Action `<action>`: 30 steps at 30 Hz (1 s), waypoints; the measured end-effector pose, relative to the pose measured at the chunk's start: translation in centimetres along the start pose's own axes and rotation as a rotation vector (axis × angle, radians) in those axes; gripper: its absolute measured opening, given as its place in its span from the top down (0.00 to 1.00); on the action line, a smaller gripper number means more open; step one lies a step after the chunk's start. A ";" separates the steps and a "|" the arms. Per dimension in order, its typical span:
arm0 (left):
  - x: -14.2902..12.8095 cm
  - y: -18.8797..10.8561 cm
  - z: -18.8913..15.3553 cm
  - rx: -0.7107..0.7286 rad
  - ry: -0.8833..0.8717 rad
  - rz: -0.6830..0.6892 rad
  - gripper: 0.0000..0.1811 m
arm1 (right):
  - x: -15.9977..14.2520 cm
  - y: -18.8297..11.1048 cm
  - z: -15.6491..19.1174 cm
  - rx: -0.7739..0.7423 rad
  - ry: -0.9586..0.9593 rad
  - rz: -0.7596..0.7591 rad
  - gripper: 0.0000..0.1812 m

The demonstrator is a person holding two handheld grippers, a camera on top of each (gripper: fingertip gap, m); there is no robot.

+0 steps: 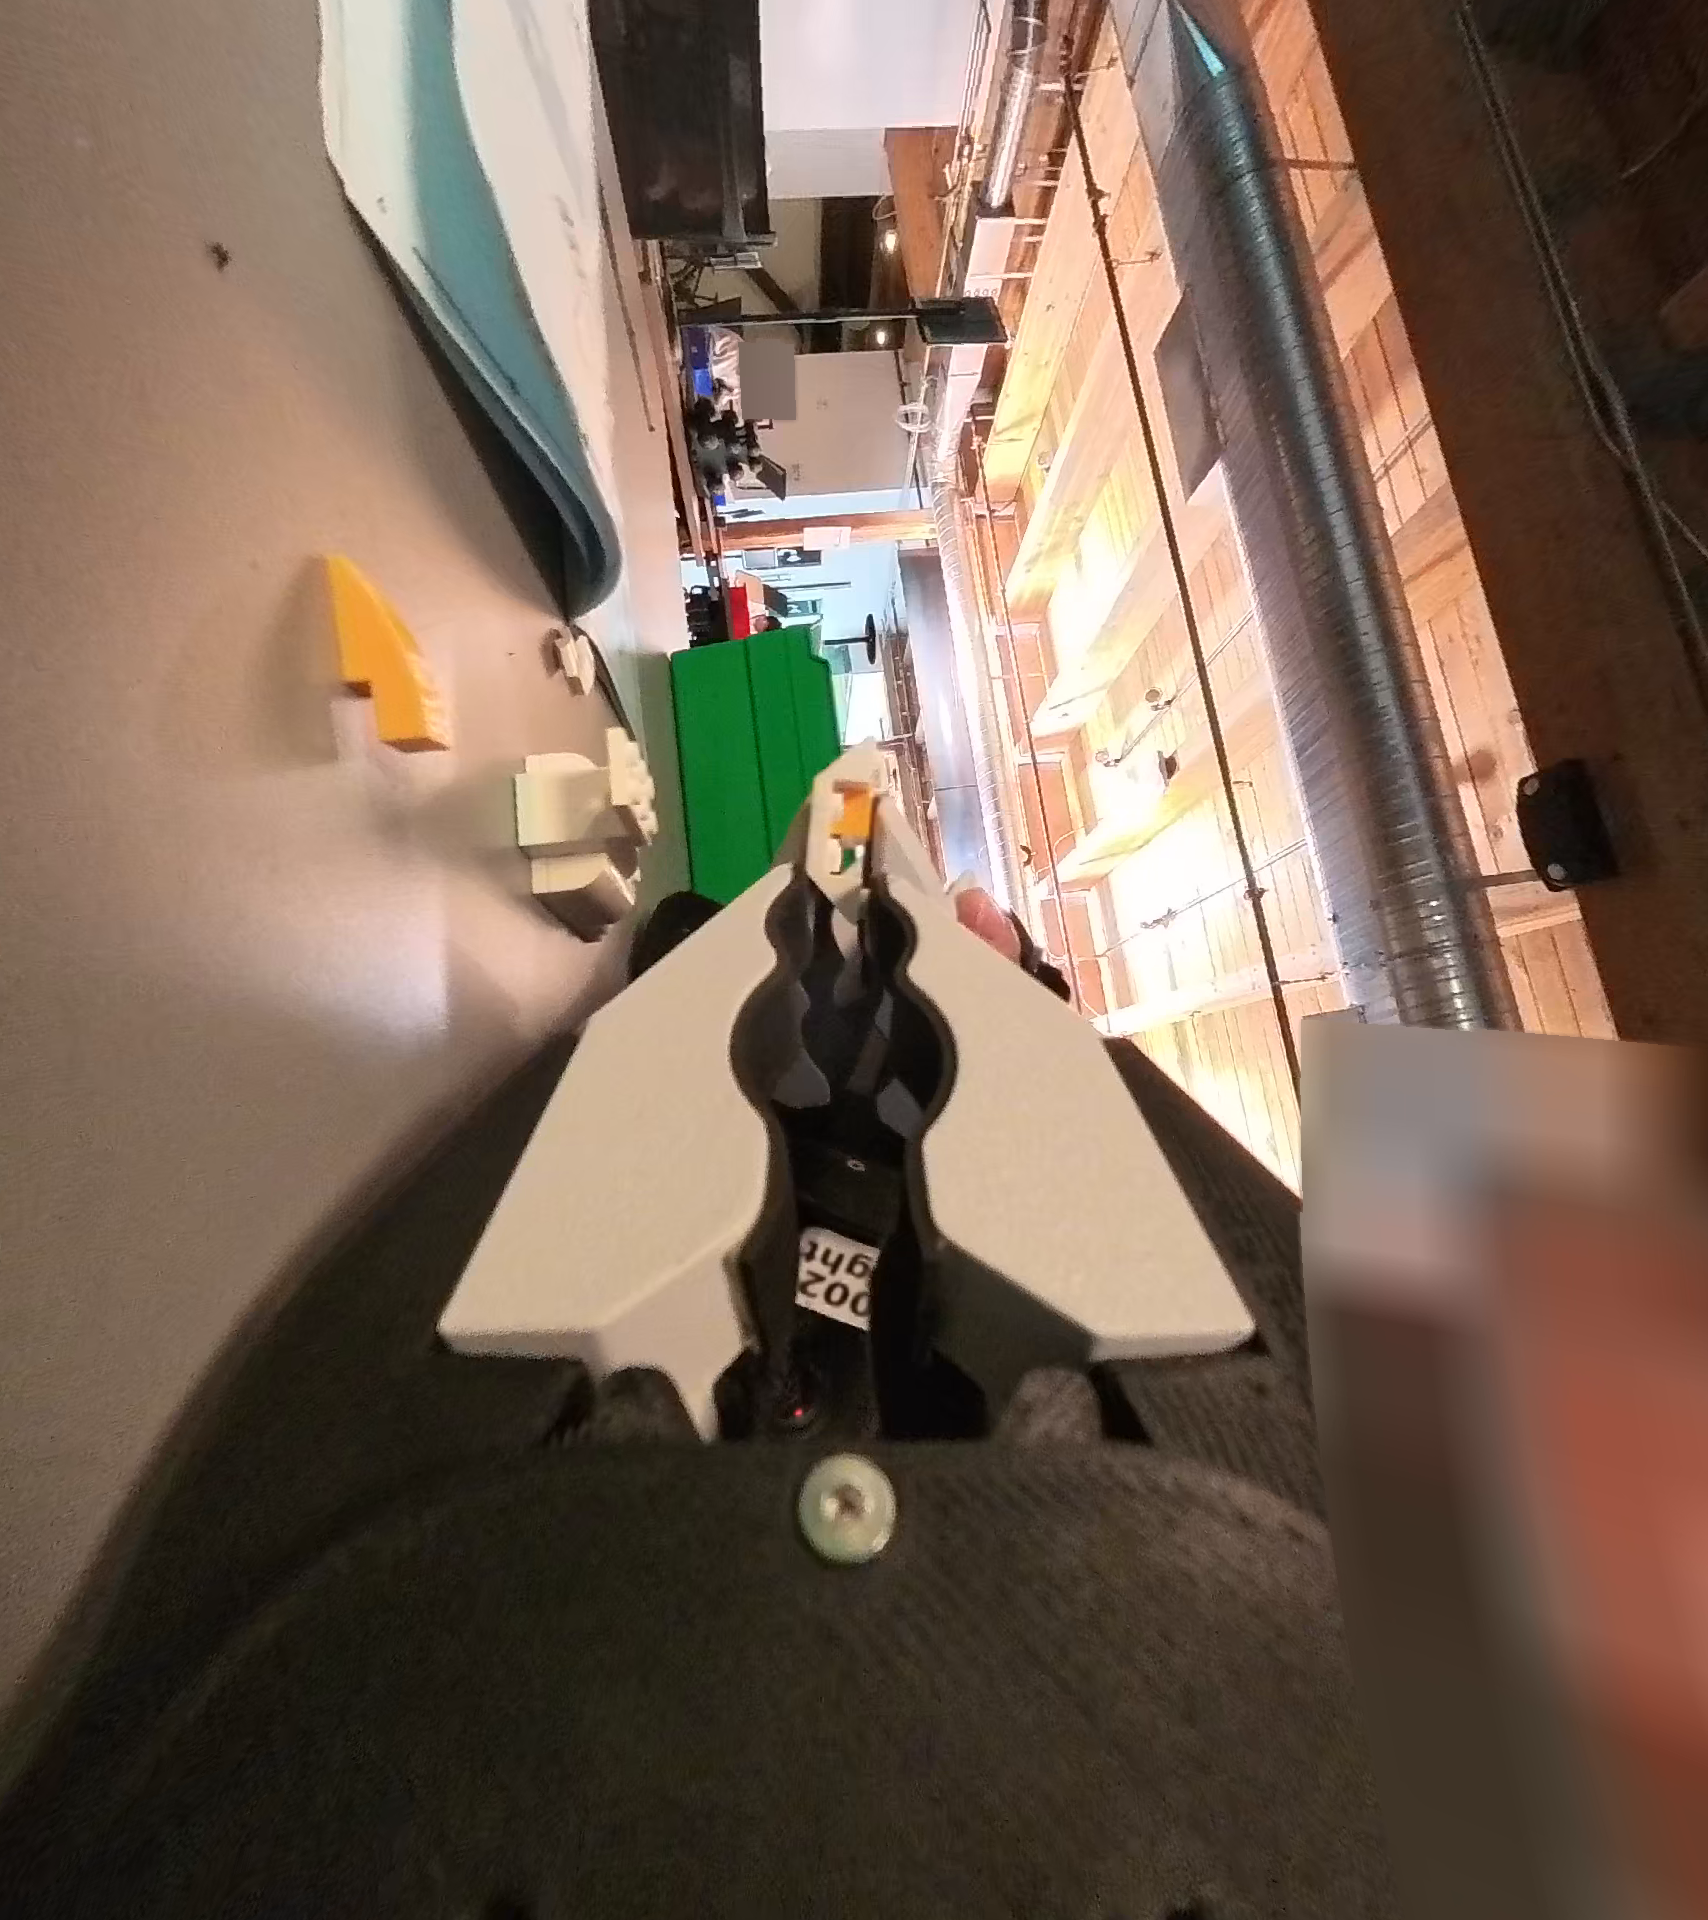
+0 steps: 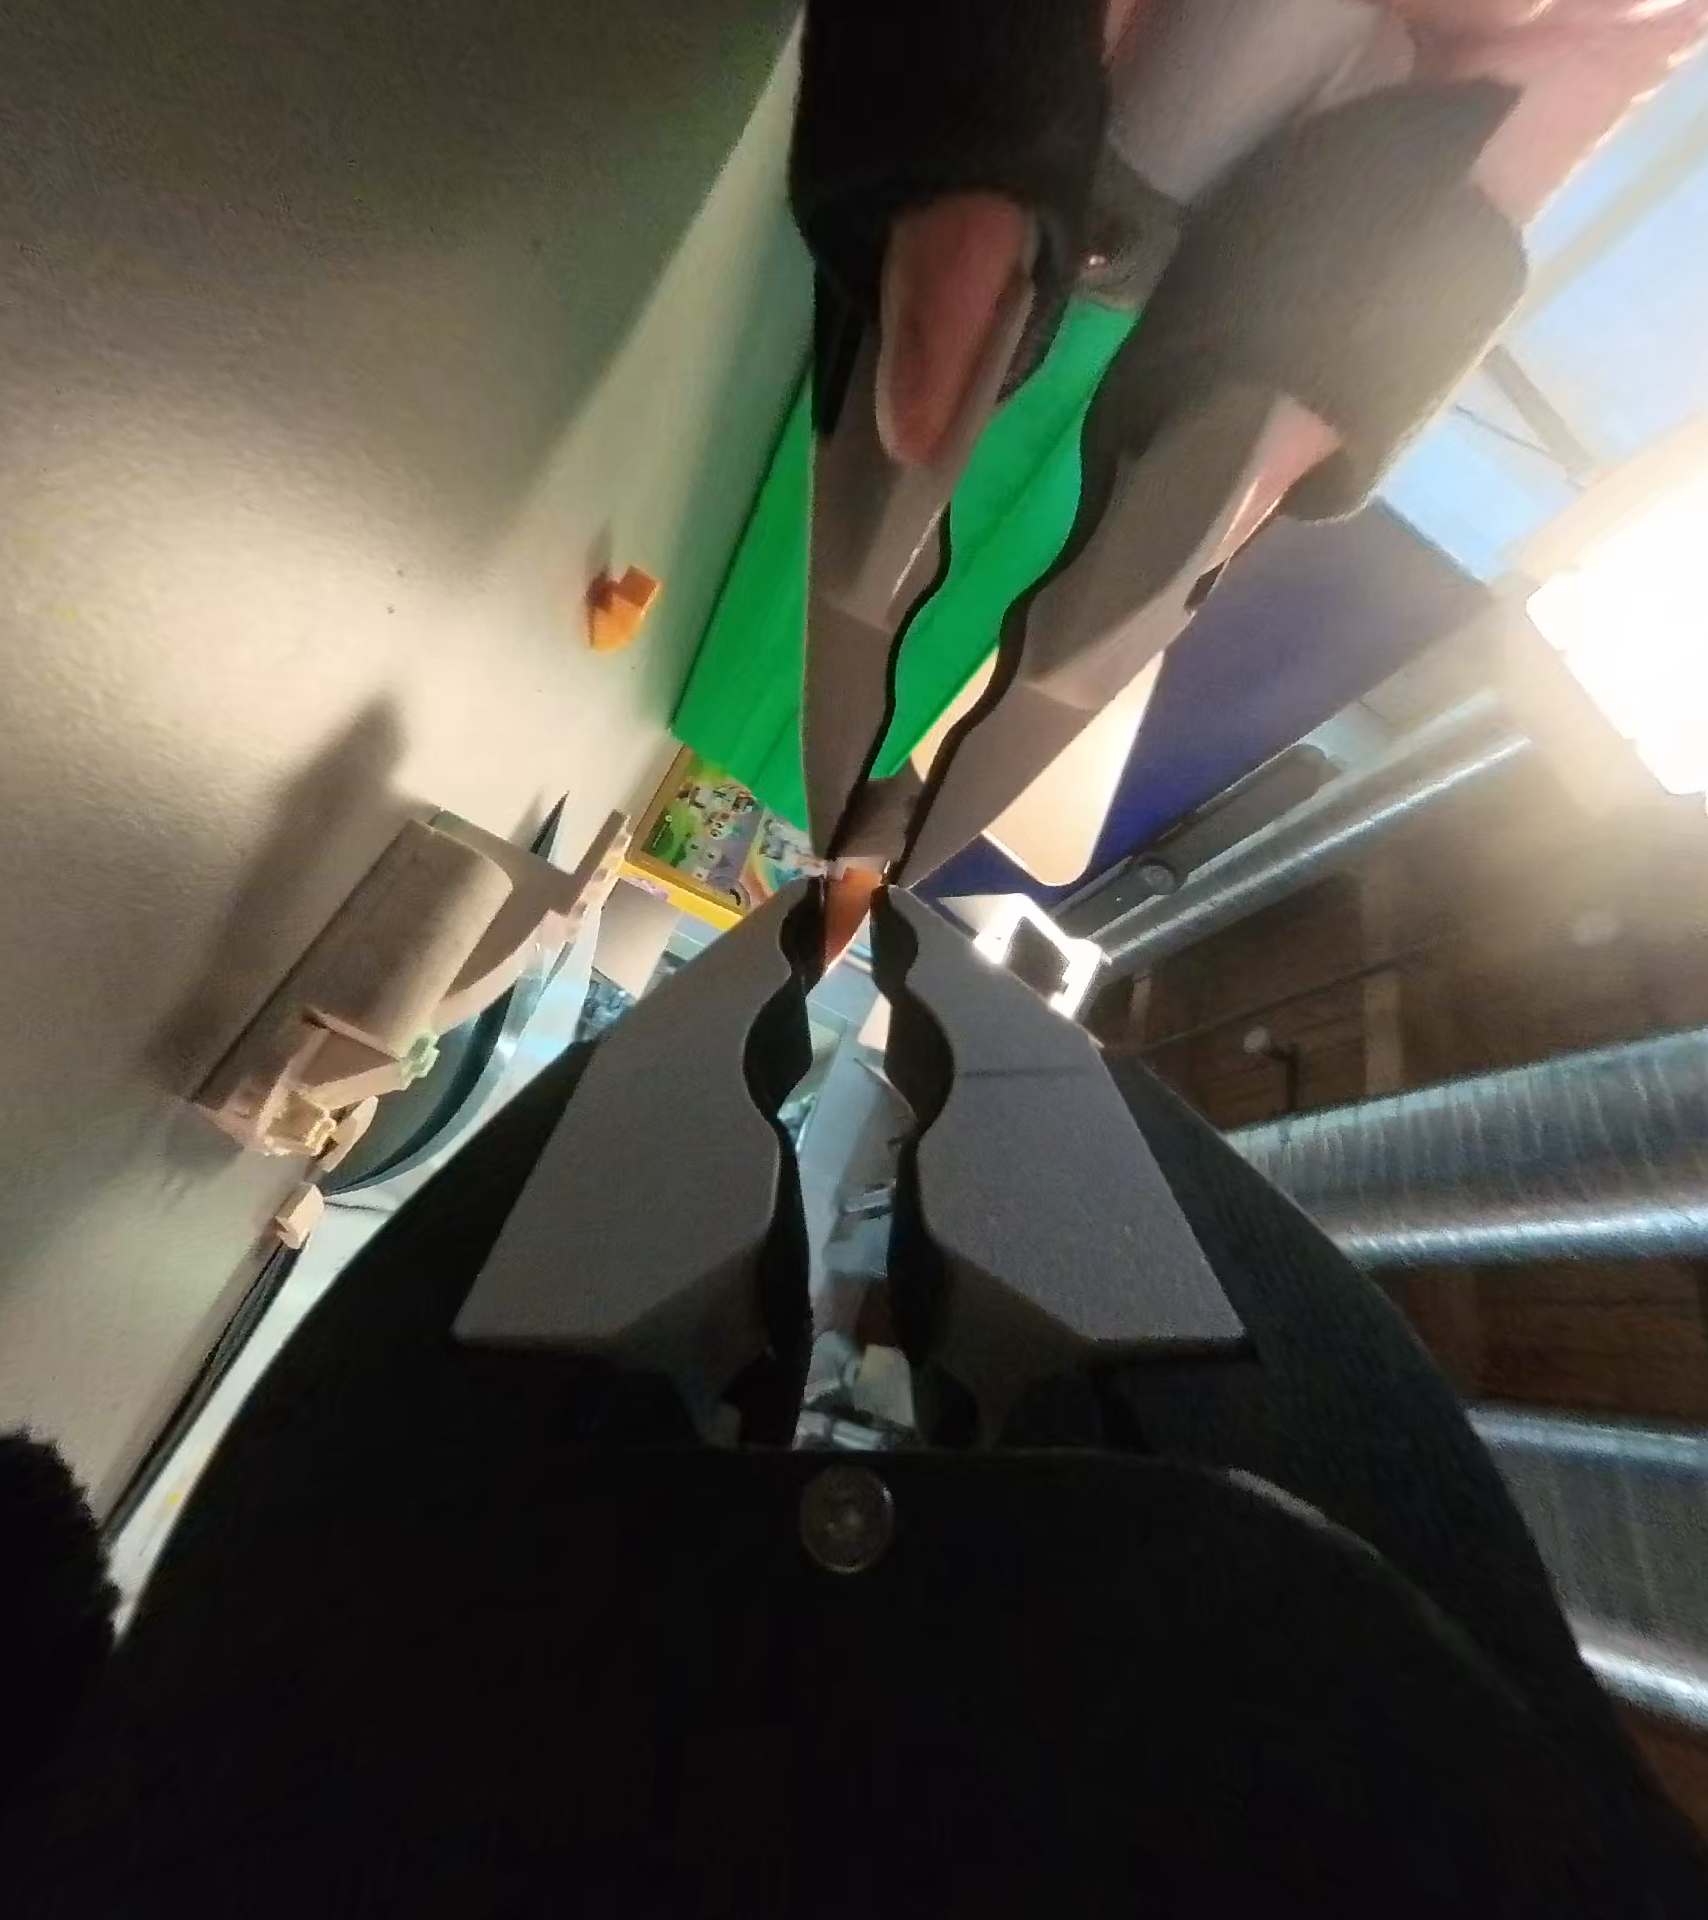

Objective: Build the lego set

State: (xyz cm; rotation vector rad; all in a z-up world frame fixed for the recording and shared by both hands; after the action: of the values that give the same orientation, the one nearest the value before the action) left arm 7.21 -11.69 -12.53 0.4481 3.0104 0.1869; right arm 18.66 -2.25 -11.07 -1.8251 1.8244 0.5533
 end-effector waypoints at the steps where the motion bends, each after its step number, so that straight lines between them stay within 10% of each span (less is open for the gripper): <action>1: 0.0 0.0 0.1 0.006 -0.004 -0.001 0.95 | 0.1 0.0 0.0 0.011 0.004 -0.002 0.97; 21: 0.8 -0.1 -1.0 -0.101 0.039 -0.014 0.95 | -0.5 -0.1 0.1 -0.034 0.247 -0.050 0.70; 30: 0.6 -0.3 -7.0 -0.350 0.744 0.025 0.95 | -2.8 -1.5 0.1 -0.150 0.502 -0.150 0.65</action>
State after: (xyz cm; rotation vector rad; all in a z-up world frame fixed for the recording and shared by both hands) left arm 5.81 -12.56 -5.74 0.4538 3.5411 1.0817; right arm 20.07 0.05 -9.34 -2.3404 1.9678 0.1863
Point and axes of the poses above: each gripper's, where its closed fingertips meet, y out along the fingers, x out of its top, z = x × y across the jaws, the point moved 10 cm from there along -y, back along the fingers, and after that the axes turned 7 degrees about -y, right-handed, at the moved point
